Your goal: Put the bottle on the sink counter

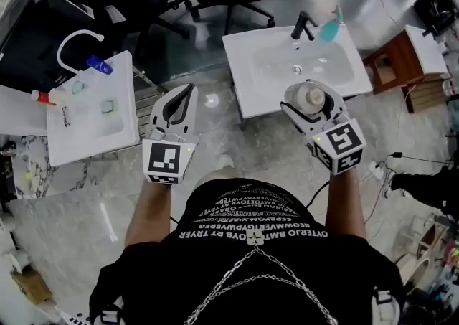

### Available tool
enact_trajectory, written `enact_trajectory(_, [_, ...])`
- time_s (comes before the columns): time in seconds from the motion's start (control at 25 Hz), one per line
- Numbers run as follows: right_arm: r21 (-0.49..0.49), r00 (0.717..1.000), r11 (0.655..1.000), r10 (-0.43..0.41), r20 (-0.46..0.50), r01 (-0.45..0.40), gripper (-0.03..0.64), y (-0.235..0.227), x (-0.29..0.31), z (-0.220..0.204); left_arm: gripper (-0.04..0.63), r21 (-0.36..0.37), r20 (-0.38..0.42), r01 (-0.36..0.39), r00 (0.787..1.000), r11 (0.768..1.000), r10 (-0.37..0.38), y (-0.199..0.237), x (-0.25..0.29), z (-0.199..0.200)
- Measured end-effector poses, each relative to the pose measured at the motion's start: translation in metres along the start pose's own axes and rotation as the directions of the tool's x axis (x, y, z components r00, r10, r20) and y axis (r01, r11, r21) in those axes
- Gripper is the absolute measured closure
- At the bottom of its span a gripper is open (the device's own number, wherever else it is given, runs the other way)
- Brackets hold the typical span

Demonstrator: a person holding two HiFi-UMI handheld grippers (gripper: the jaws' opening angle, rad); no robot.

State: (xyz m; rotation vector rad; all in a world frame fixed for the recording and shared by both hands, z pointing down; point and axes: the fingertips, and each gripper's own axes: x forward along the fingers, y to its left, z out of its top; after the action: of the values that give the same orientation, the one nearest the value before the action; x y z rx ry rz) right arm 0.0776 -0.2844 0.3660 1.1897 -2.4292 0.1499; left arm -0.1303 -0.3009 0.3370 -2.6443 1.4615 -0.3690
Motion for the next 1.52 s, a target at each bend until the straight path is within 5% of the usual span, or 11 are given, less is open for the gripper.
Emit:
enact_trajectory(0.32, [0.057, 0.997, 0.997, -0.055, -0.046, 0.058, 0.29, -0.01, 0.058, -0.007, 0.589, -0.004, 0.015, 0.054, 0.998, 0.999, -0.054, 0.047, 0.032, -0.011])
enact_trajectory(0.68, [0.032, 0.99, 0.999, -0.033, -0.138, 0.037, 0.29, -0.015, 0.12, -0.063, 0.589, -0.03, 0.0, 0.107, 0.994, 0.994, -0.107, 0.039, 0.076, -0.028])
enact_trajectory(1.12, [-0.047, 0.966, 0.985, 0.153, -0.207, -0.166, 0.29, -0.018, 0.197, -0.14, 0.589, -0.024, -0.006, 0.043, 0.999, 0.999, -0.043, 0.037, 0.14, -0.039])
enact_trajectory(1.52, [-0.06, 0.893, 0.932, 0.322, -0.313, -0.357, 0.29, 0.008, 0.255, -0.228, 0.589, -0.011, -0.073, 0.002, 0.997, 1.0, -0.003, 0.038, 0.182, -0.068])
